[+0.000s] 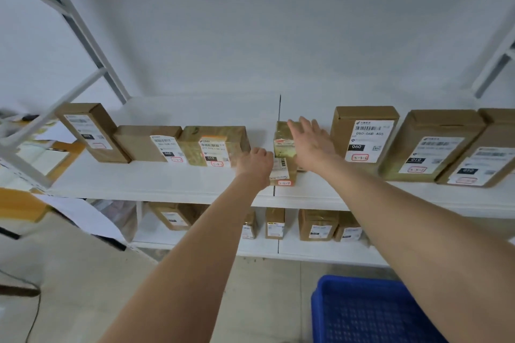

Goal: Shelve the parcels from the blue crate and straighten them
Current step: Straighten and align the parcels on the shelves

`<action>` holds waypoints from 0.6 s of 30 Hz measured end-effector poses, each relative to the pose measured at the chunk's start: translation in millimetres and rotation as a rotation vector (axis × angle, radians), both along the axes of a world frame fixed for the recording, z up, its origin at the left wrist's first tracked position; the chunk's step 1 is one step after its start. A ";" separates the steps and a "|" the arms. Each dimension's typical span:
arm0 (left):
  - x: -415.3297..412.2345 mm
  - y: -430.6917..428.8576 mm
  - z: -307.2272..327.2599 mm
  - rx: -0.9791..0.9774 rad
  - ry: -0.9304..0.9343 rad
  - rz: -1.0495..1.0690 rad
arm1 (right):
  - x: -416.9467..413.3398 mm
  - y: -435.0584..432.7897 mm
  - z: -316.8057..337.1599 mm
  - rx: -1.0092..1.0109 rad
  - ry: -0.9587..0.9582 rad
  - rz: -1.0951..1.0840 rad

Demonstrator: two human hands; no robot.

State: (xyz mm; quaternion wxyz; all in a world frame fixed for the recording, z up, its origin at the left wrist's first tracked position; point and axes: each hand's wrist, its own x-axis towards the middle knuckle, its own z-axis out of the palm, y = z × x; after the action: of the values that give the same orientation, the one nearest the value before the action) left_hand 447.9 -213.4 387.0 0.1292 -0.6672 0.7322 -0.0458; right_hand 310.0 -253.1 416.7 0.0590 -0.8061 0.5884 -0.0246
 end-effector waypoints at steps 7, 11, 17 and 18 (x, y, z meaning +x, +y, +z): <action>4.1 -42.7 -23.9 0.071 -0.129 -0.091 | 25.3 -48.5 -10.3 0.121 0.150 0.024; 11.4 -57.1 -23.4 0.080 -0.152 -0.090 | 16.6 -58.6 -12.4 0.136 0.249 -0.016; 8.1 -81.4 -20.3 0.086 -0.169 -0.073 | 7.2 -65.8 -11.6 0.137 0.267 -0.081; 7.4 -84.1 -20.4 0.086 -0.168 -0.066 | 6.7 -66.5 -11.6 0.139 0.264 -0.086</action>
State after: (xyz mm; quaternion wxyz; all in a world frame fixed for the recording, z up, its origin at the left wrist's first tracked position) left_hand 455.3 -297.5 366.6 0.2171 -0.6305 0.7414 -0.0746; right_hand 316.7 -319.7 405.0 0.0358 -0.7703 0.6253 0.1201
